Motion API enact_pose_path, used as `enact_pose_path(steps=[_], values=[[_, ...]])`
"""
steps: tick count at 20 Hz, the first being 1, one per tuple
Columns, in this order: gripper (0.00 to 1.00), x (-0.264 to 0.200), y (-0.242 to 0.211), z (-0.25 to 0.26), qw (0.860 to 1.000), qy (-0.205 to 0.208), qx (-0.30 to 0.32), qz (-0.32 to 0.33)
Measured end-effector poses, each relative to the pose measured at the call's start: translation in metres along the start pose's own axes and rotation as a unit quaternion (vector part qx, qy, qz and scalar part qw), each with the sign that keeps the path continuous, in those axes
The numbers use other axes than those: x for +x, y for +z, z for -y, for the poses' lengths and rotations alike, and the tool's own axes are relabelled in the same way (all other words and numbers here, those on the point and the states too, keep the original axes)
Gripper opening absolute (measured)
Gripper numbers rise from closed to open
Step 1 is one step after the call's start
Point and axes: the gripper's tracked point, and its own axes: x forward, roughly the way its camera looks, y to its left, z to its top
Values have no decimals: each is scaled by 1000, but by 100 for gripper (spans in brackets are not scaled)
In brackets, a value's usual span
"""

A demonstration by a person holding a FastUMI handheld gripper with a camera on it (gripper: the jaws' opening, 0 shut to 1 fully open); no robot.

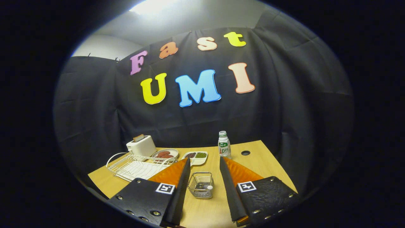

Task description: Take the plate from the dish rack, then take the spoon from the basket and place it into the plate.

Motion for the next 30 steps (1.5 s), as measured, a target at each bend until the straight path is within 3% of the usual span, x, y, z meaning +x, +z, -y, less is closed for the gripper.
enact_pose_path(steps=[12,18,20,21,23,24,26,27,30], values=[[58,70,-95,12,999,-6,-39,7],[56,103,-118,7,999,-21,-33,12],[39,100,-120,4,999,-23,-32,4],[24,109,-125,5,999,-17,-29,3],[24,101,-119,1,1000,-12,-25,2],[15,99,-123,-1,1000,-9,-28,-8],[14,101,-120,-2,999,-13,-39,-13],[9,101,-120,-5,999,-10,-44,-23],[9,95,-107,-5,998,-13,-51,-20]])
